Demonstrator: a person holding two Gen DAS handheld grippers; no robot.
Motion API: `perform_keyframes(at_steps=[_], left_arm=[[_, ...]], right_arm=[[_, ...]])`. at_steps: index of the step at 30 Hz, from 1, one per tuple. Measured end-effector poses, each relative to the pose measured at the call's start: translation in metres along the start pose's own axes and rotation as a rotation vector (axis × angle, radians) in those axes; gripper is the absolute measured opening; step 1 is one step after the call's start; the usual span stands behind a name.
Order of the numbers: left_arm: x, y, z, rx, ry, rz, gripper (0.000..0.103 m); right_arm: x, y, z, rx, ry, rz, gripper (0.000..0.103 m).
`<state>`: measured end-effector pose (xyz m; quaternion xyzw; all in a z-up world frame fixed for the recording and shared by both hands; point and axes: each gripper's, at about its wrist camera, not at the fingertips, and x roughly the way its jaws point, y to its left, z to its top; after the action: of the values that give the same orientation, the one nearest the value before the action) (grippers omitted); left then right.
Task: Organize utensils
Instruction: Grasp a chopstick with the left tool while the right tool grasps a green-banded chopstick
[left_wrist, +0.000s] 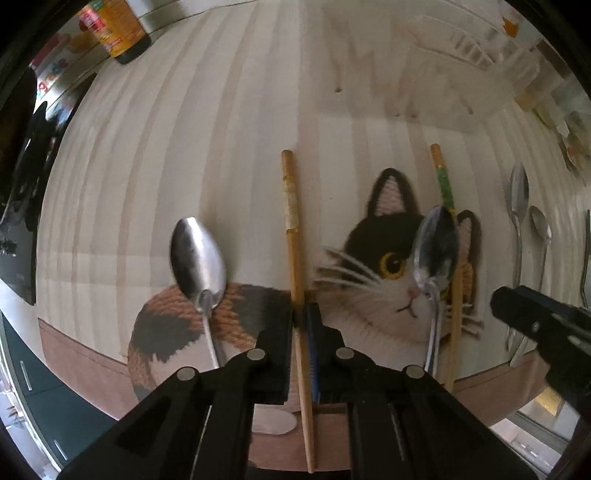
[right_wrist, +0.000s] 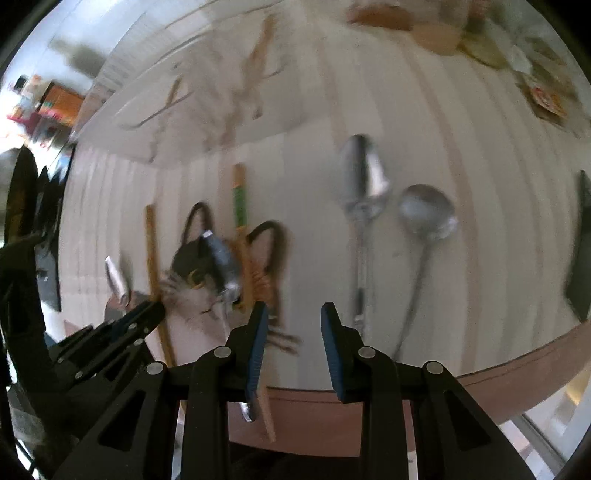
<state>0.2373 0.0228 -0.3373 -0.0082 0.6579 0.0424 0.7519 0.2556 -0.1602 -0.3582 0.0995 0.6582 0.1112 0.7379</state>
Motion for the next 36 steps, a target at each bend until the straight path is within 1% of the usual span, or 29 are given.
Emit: perform_keyframes(at_steps=[4,5,6,7,8,9,12,15,17,20,23,30,36], left_arm=[[-0.006,0.011,-0.001,-0.017,0.005,-0.009,0.005],[-0.007,0.013,-0.001,-0.017,0.005,-0.010,0.005],[-0.008,0.014,0.000,-0.018,0.005,-0.011,0.005],[-0.009,0.015,0.001,-0.018,0.005,-0.010,0.005],[-0.010,0.015,0.002,-0.018,0.004,-0.009,0.005],[-0.011,0.015,0.002,-0.017,0.003,-0.007,0.005],[-0.010,0.011,-0.002,-0.023,0.002,-0.012,0.005],[-0.008,0.005,-0.005,-0.026,0.001,-0.017,0.005],[-0.008,0.009,-0.007,-0.023,0.000,-0.019,0.005],[-0.005,0.014,-0.010,-0.027,0.000,-0.027,0.005],[0.001,0.024,-0.011,-0.017,0.002,-0.027,0.005],[0.002,0.022,-0.009,-0.025,0.002,-0.031,0.005],[0.004,0.020,-0.011,-0.020,-0.003,-0.023,0.005]], right_arm=[[0.018,0.019,-0.005,-0.048,0.030,-0.013,0.031],[0.024,0.023,-0.005,-0.060,0.040,-0.032,0.031],[0.024,0.026,-0.005,-0.070,0.030,-0.053,0.024],[0.024,0.030,-0.007,-0.091,0.016,-0.078,0.013],[0.026,0.031,-0.009,-0.097,0.026,-0.089,0.008],[0.026,0.030,-0.010,-0.090,0.020,-0.098,0.006],[0.023,0.026,-0.014,-0.080,0.009,-0.161,0.006],[0.019,0.009,-0.019,-0.066,0.021,-0.198,0.006],[0.018,-0.002,-0.022,-0.067,0.026,-0.204,0.006],[0.018,-0.008,-0.023,-0.077,0.035,-0.214,0.006],[0.018,-0.007,-0.022,-0.080,0.033,-0.234,0.007],[0.027,0.017,-0.017,-0.077,0.038,-0.239,0.007],[0.028,0.016,-0.014,-0.075,0.028,-0.243,0.007]])
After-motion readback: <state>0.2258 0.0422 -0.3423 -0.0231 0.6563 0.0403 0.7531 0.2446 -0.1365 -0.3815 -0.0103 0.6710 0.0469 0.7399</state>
